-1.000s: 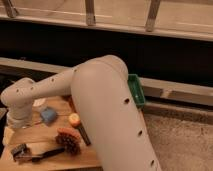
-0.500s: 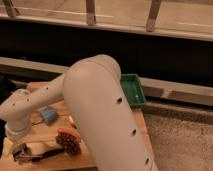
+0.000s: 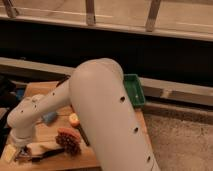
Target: Place brush in purple bowl
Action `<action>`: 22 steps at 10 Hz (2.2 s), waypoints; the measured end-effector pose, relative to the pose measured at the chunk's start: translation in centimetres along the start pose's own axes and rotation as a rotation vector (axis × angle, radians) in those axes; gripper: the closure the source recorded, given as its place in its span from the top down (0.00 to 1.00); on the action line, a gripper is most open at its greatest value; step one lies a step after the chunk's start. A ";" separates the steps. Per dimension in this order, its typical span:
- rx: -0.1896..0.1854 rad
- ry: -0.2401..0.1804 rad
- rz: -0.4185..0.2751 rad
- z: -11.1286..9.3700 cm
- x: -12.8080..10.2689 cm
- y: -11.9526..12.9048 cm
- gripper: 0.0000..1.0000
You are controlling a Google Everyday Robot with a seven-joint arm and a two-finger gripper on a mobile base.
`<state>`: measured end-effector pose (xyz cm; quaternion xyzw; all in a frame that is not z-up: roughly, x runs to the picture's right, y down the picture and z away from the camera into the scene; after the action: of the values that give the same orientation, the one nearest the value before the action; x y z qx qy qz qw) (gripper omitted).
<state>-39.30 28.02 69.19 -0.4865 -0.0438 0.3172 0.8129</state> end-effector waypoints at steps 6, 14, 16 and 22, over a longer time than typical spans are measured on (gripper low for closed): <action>-0.005 0.026 0.001 0.7 0.4 -0.1 0.80; -0.014 0.072 0.037 2.9 2.2 -1.0 0.80; 0.003 0.076 0.040 3.4 2.2 -0.7 0.80; 0.088 0.088 0.087 4.3 2.5 -1.4 0.80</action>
<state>-38.23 32.25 71.96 -0.4650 0.0273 0.3321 0.8202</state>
